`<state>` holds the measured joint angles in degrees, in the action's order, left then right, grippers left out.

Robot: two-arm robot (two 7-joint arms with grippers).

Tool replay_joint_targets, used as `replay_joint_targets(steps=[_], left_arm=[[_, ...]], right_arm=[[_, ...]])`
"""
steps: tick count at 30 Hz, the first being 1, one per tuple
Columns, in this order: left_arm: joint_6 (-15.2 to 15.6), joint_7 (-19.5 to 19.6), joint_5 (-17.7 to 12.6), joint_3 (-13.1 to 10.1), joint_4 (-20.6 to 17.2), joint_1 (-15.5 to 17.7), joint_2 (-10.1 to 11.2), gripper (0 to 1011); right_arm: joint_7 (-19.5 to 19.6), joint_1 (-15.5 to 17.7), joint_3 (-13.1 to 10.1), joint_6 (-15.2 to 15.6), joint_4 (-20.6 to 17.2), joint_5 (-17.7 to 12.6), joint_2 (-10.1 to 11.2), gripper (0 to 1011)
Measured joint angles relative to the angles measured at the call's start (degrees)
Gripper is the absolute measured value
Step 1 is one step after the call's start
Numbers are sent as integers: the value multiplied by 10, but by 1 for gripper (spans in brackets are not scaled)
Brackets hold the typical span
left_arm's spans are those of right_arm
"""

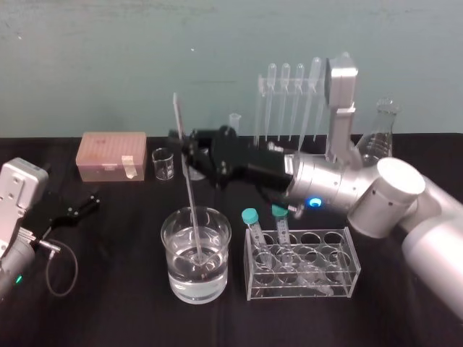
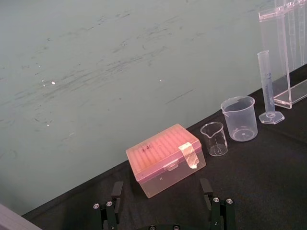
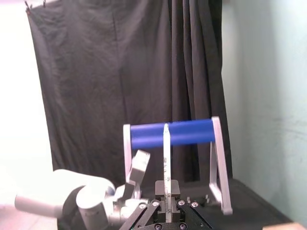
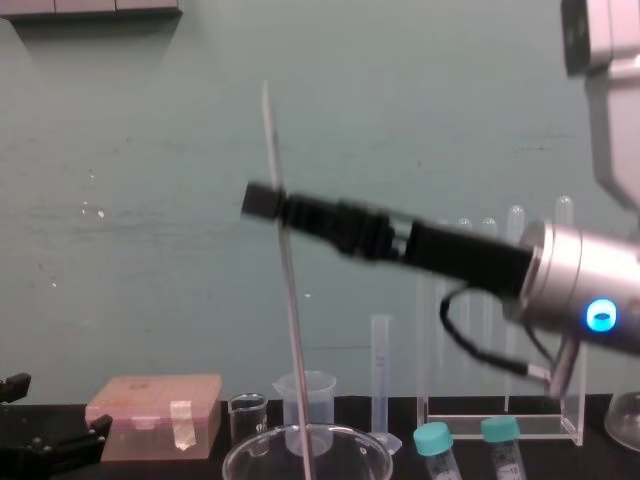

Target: Hold the thermometer with one hand and immerse one end into the beaker, then reinsert it into the test tube rack.

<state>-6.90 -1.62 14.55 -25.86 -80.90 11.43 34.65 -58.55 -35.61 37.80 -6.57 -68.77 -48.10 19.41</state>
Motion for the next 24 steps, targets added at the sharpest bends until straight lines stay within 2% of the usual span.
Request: replay_joint_targets(steps=[7,10,14,17,20,24], left_arm=[[0,0,0,0,0,0,0,1008],[0,0,0,0,0,0,0,1008],[0,0,0,0,0,0,0,1008],[0,0,0,0,0,0,0,1008],[0,0,0,0,0,0,0,1008],[0,0,0,0,0,0,0,1008]], right_arm=[[11,-31,-23,44,-34,-42,6,56],[22,-54,-42,66,-56,-69,12,56],[35,-71,-59,66,-71,-82,18,56],[51,-84,-75,54,-81,-84,28,56],[73,-89,-89,39,-91,-78,48,56],[109,-73,-111,28,-112,-65,87,56]])
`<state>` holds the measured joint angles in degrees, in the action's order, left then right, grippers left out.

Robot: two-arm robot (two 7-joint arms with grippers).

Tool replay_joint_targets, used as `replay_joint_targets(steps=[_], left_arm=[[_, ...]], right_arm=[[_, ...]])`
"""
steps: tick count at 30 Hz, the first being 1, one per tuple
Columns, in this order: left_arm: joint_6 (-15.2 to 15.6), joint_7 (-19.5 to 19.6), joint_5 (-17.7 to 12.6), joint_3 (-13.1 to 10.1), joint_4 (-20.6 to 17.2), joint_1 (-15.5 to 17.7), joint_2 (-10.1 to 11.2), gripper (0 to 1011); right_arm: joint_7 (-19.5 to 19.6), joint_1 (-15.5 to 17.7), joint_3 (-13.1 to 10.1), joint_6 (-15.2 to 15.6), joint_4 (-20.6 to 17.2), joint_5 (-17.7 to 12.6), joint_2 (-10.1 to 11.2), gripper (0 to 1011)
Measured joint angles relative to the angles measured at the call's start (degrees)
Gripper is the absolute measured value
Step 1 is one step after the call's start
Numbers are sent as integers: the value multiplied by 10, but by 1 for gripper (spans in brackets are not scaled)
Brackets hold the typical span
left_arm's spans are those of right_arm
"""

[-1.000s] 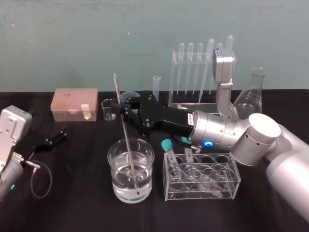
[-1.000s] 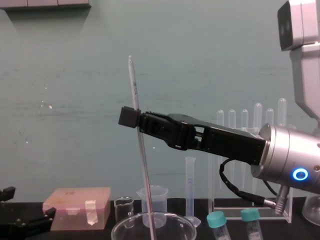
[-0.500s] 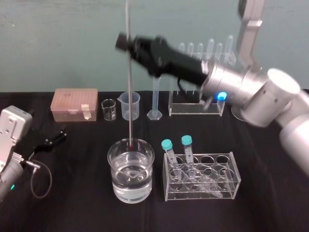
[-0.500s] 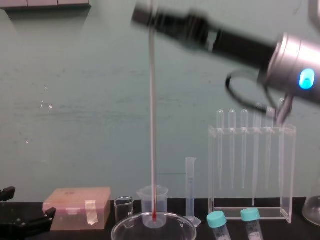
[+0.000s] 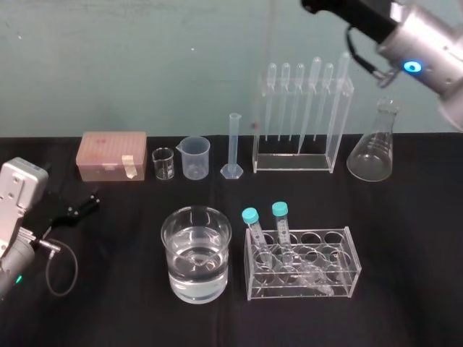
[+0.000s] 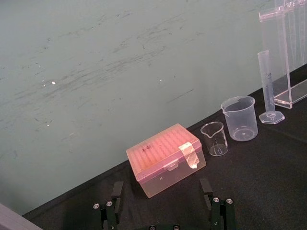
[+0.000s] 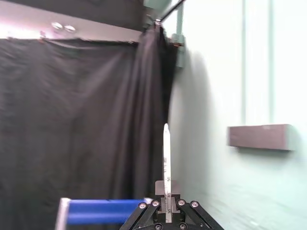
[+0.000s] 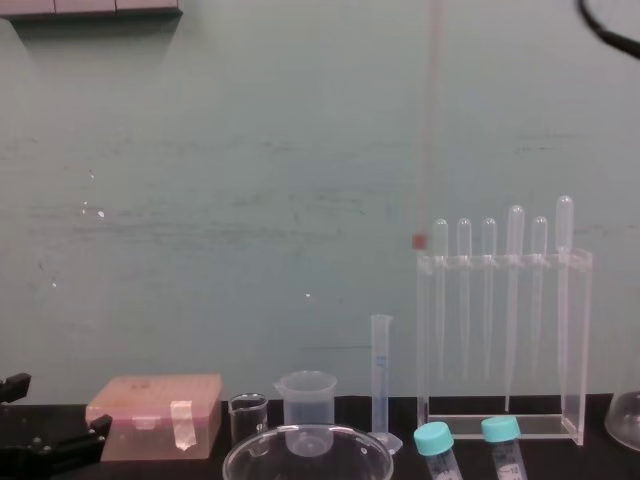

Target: Hold the thermometer with one hand and immerse one end into the beaker, then reinsert it into the test tube rack.

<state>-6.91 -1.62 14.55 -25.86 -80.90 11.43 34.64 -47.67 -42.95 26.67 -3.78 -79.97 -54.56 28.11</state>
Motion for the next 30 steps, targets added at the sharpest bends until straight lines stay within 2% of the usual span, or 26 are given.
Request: replay_joint_targets(steps=[3,7,10,13,14,19,22,30], left_arm=[[0,0,0,0,0,0,0,1007],[0,0,0,0,0,0,0,1008],[0,0,0,0,0,0,0,1008],[0,0,0,0,0,0,0,1008],[0,0,0,0,0,0,0,1008],[0,0,0,0,0,0,0,1008],[0,0,0,0,0,0,0,1008],[0,0,0,0,0,0,0,1008]], right_arm=[[20,18,-12,-2,-16,7,22,56],[53,60,-37,-2,-48,9,58,56],[82,116,-62,6,-89,0,90,56],[95,150,-74,12,-111,-8,105,56],[102,170,-80,15,-123,-11,112,56],[110,217,-91,12,-151,-13,128,56],[108,245,-99,-2,-164,0,137,56],[98,267,-107,-16,-171,20,138,56]])
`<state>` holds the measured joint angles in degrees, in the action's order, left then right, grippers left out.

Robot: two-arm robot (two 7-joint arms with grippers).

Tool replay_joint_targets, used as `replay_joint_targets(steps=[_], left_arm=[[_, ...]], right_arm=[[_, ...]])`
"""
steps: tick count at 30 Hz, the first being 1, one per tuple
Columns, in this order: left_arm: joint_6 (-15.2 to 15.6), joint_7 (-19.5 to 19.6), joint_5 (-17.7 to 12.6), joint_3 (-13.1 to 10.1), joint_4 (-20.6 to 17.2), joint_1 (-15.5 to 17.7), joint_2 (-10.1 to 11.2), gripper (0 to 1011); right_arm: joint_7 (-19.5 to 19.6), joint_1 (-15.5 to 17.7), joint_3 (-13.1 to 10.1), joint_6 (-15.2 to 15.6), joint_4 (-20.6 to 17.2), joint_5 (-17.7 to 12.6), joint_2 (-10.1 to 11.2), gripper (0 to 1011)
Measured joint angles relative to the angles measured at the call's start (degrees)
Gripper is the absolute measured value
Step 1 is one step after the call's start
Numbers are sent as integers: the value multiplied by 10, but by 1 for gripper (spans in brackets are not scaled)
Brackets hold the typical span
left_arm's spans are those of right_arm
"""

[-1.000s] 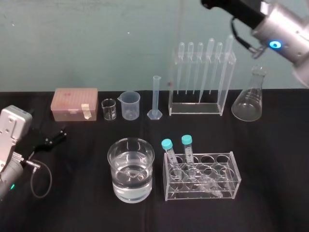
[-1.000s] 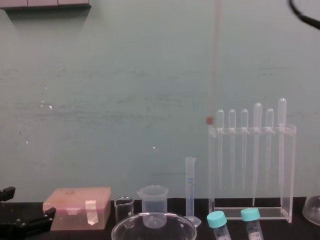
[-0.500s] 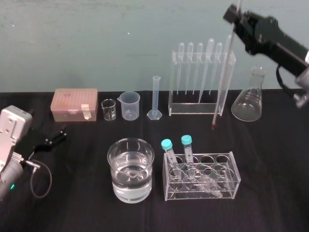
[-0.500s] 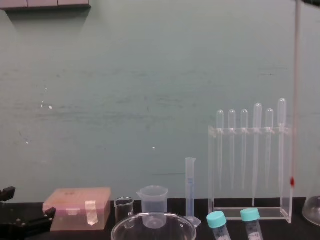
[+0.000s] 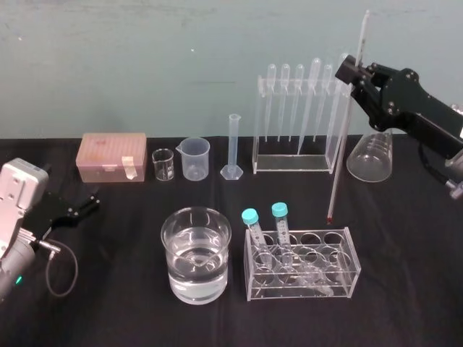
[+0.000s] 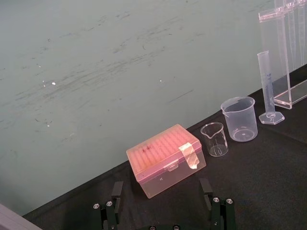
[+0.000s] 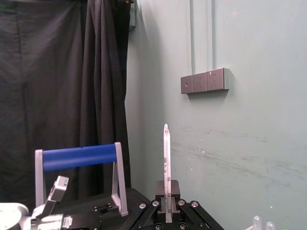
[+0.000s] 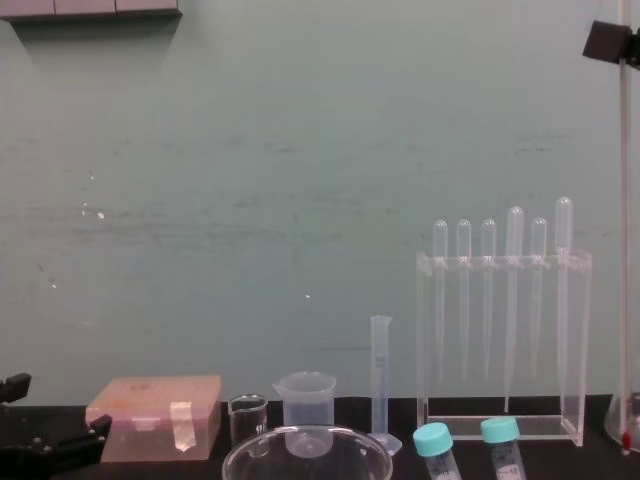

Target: Hold the thermometer with one hand and immerse one end into the beaker, then reinsert it into the test tube rack.

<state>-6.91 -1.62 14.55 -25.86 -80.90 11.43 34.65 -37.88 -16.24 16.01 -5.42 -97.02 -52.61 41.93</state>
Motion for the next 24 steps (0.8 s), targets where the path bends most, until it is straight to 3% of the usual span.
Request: replay_joint_targets(steps=[8,24], left_arm=[[0,0,0,0,0,0,0,1008],[0,0,0,0,0,0,0,1008]], right_arm=[[-15,3,6,0,8,0,-15,56],[-17,-13,34,0,58,39,-42,56]])
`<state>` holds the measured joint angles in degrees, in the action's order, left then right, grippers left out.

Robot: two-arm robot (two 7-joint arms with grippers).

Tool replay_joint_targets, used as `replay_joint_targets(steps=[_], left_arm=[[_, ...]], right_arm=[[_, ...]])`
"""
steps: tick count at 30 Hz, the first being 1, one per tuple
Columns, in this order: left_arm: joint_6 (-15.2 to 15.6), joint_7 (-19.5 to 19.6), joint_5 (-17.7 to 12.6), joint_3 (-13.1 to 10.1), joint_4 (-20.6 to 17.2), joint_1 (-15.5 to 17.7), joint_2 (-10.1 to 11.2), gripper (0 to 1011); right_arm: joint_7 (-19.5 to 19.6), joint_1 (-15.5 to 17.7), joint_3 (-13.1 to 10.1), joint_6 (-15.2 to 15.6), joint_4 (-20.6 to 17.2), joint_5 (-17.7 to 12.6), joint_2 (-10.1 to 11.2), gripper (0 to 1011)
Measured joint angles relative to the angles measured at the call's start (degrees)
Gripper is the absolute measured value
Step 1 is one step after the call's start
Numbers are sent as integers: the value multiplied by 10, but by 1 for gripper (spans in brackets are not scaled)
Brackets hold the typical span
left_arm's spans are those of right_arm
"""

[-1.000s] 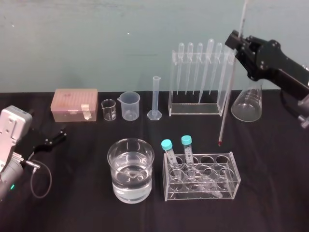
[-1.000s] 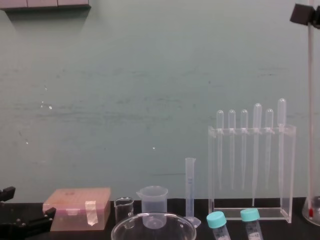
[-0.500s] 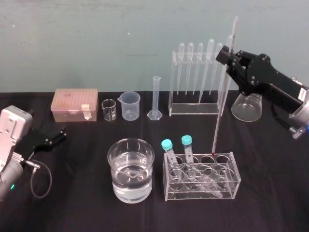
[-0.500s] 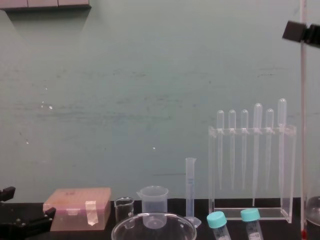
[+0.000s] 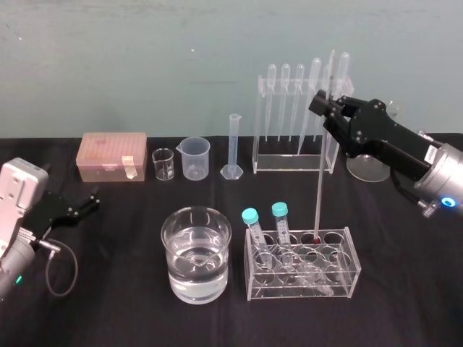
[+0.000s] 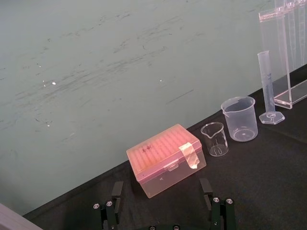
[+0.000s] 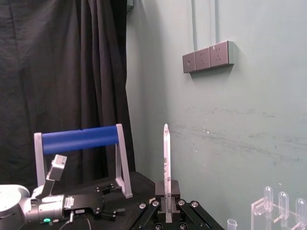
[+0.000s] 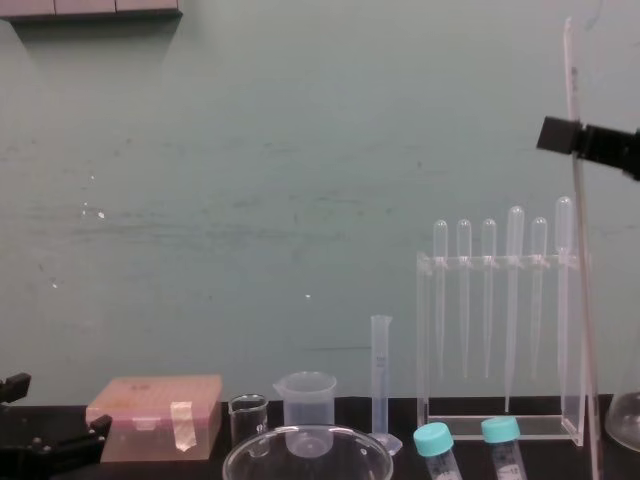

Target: Hold the thermometer with one hand and immerse one end into the beaker, then reinsert it into the test tube rack.

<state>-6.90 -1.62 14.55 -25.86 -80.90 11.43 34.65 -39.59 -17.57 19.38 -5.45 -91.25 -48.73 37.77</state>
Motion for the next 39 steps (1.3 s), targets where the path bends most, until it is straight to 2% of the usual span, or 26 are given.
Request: replay_joint_targets(steps=[15,39], left_arm=[[0,0,0,0,0,0,0,1008],[0,0,0,0,0,0,0,1008]], right_arm=[[-11,-2,17,-14,40,34,-20,56],[-13,-2,29,-8,55,60,-32,56]])
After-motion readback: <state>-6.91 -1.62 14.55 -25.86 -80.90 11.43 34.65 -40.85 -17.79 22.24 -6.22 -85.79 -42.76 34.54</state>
